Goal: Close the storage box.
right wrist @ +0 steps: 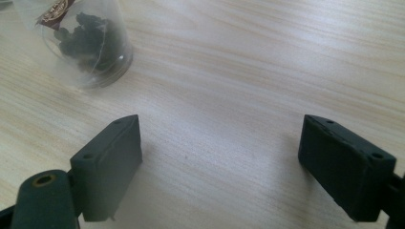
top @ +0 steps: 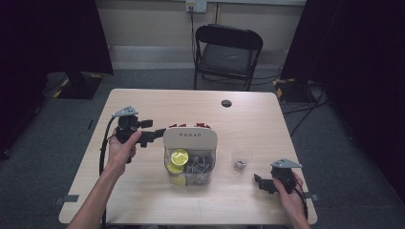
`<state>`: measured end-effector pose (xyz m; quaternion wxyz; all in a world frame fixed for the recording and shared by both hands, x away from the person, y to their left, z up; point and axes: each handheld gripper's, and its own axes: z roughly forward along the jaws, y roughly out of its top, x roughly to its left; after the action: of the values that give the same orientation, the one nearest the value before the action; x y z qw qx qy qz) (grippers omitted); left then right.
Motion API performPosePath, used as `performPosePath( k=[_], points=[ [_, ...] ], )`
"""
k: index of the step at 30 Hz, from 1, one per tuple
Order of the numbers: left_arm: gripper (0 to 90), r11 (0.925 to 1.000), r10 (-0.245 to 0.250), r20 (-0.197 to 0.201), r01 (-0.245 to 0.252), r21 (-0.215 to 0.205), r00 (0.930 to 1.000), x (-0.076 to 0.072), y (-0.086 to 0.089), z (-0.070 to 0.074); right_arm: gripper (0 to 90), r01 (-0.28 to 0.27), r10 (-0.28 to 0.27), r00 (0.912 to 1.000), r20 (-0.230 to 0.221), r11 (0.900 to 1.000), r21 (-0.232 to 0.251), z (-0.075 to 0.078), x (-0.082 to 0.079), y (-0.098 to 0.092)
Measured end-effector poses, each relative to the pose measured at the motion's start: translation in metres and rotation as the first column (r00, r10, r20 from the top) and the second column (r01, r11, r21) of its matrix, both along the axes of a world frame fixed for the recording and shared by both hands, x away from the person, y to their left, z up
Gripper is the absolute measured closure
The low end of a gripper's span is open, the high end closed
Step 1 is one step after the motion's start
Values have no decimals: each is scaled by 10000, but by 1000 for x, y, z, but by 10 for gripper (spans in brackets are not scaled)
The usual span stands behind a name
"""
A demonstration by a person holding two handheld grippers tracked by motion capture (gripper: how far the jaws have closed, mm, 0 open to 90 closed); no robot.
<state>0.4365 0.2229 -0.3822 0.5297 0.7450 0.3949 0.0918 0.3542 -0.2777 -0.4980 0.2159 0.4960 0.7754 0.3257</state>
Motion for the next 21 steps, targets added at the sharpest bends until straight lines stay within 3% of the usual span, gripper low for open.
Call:
performPosePath(
  k=[15,21],
  points=[
    [218,9995,-179,314,187,-249,9993,-7,-4,14,131,-32,30,9998,217,10000,84,-2,-1,0],
    [213,9995,-244,189,248,-207,9995,-6,-4,13,130,-33,31,9998,209,10000,84,-2,-1,0]
  ],
)
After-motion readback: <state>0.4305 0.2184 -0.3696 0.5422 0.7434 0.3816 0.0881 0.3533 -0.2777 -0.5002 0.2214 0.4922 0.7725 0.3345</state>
